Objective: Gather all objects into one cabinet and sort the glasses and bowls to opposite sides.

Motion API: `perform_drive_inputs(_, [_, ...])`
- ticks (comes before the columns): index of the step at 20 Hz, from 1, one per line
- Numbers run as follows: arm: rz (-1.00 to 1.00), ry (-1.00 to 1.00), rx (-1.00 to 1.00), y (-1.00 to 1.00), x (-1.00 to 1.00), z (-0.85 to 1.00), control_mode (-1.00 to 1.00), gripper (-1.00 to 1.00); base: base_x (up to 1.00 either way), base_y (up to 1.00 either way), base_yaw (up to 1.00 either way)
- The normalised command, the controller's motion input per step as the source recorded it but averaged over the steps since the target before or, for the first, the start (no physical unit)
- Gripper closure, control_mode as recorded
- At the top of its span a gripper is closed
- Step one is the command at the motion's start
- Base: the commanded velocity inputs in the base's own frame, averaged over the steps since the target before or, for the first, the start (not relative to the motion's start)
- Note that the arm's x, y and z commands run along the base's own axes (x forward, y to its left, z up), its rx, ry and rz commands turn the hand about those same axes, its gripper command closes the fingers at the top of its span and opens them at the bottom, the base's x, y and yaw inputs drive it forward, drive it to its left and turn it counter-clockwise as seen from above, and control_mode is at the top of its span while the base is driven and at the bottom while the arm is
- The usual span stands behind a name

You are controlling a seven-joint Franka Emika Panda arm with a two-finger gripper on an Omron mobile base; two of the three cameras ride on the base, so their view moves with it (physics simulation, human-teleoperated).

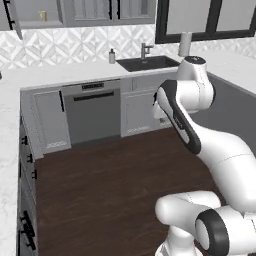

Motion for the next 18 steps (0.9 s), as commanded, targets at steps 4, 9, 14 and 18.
perform_drive_inputs(4, [0.0,0.0,0.0,0.0,0.0,0.0,1.0,-1.0,1.0,0.42,0.17])
perform_drive_inputs(9, [0.0,0.0,0.0,0.0,0.0,0.0,1.0,-1.0,1.0,0.72,0.02])
perform_drive_inputs(14, [0.0,0.0,0.0,0.0,0.0,0.0,1.0,-1.0,1.0,0.6,0.0])
perform_drive_inputs(18, [0.0,0.0,0.0,0.0,0.0,0.0,1.0,-1.0,1.0,-0.08,0.07])
